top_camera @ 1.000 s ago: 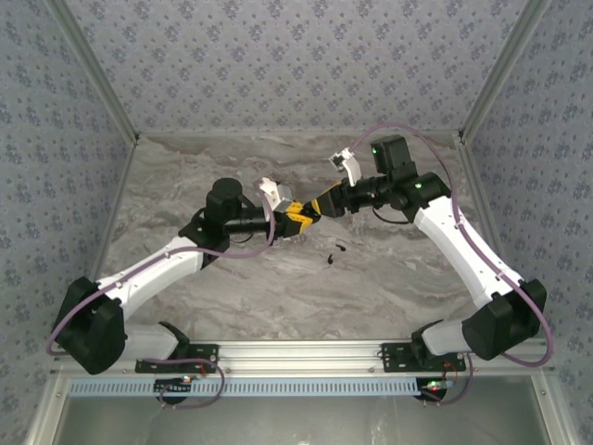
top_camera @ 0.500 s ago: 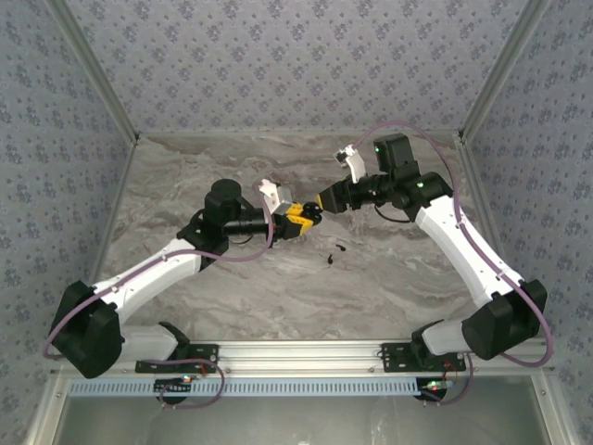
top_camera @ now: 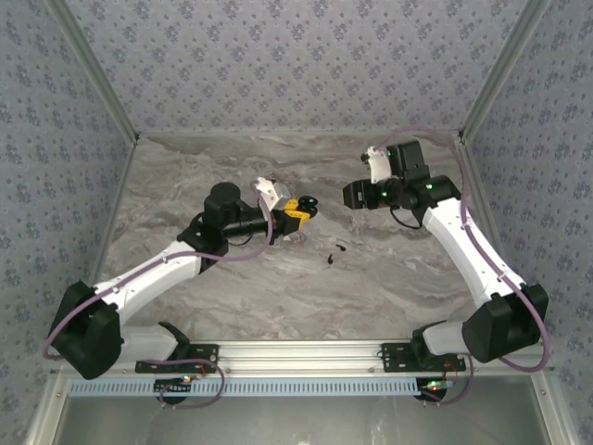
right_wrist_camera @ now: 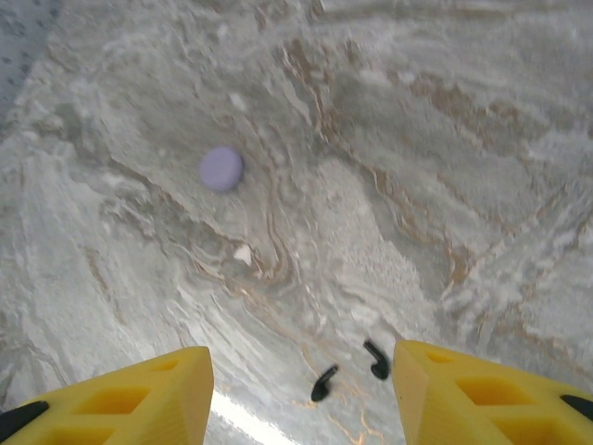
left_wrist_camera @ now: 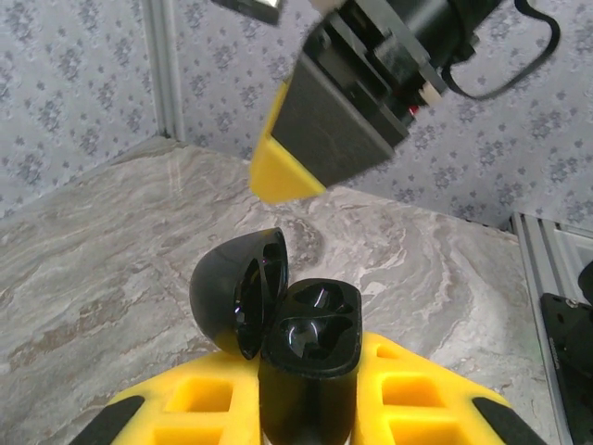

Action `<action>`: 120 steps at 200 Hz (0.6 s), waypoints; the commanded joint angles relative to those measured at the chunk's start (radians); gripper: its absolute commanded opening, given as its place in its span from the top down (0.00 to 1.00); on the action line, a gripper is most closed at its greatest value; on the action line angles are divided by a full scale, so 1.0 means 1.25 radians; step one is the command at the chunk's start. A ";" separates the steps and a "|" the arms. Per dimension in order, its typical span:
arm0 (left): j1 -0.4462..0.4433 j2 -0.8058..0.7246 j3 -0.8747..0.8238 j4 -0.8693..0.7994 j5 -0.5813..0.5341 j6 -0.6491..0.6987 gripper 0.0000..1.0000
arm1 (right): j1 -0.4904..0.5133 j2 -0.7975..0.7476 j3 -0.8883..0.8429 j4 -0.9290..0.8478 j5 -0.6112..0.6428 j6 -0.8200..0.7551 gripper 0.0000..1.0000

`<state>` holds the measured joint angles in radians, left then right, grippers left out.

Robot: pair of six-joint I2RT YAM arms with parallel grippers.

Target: Insert the wireless bluetooth earbuds into the charging case

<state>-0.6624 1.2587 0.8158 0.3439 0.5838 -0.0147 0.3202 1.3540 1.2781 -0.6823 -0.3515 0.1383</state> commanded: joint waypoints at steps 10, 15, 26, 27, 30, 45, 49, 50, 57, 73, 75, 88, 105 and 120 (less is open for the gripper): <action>-0.007 -0.039 -0.024 0.047 -0.052 -0.046 0.80 | -0.007 0.036 -0.052 -0.040 0.020 0.015 0.46; -0.008 -0.042 -0.031 0.053 -0.057 -0.052 0.80 | -0.007 0.042 -0.059 -0.040 0.019 0.015 0.46; -0.010 -0.050 -0.040 0.056 -0.067 -0.059 0.80 | -0.007 0.058 -0.087 -0.030 0.006 0.012 0.48; -0.010 -0.050 -0.041 0.056 -0.068 -0.059 0.80 | -0.007 0.061 -0.090 -0.030 0.004 0.011 0.48; -0.012 -0.051 -0.042 0.056 -0.072 -0.062 0.80 | -0.007 0.064 -0.096 -0.029 0.001 0.009 0.48; -0.019 -0.059 -0.049 0.052 -0.085 -0.068 0.79 | -0.007 0.092 -0.115 -0.025 -0.006 0.006 0.50; -0.021 -0.063 -0.051 0.050 -0.090 -0.069 0.79 | -0.007 0.099 -0.120 -0.025 -0.007 0.007 0.51; -0.021 -0.063 -0.052 0.050 -0.091 -0.070 0.79 | -0.008 0.101 -0.121 -0.024 -0.007 0.007 0.51; -0.025 -0.066 -0.056 0.048 -0.099 -0.073 0.79 | -0.007 0.114 -0.130 -0.020 -0.015 0.010 0.52; -0.031 -0.075 -0.069 0.053 -0.114 -0.082 0.79 | -0.003 0.140 -0.154 0.002 -0.060 0.017 0.58; -0.032 -0.075 -0.071 0.053 -0.115 -0.084 0.79 | -0.002 0.143 -0.157 0.004 -0.064 0.018 0.58; -0.035 -0.080 -0.081 0.056 -0.121 -0.091 0.79 | 0.007 0.161 -0.171 0.021 -0.073 0.026 0.64; -0.038 -0.086 -0.088 0.053 -0.130 -0.098 0.79 | 0.023 0.189 -0.181 0.034 -0.078 0.030 0.71; -0.040 -0.090 -0.095 0.056 -0.134 -0.104 0.79 | 0.033 0.215 -0.186 0.044 -0.073 0.033 0.76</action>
<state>-0.7036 1.1728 0.7082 0.3710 0.4419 -0.1181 0.3393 1.5829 1.0576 -0.6571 -0.4137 0.1684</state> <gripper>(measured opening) 0.209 0.268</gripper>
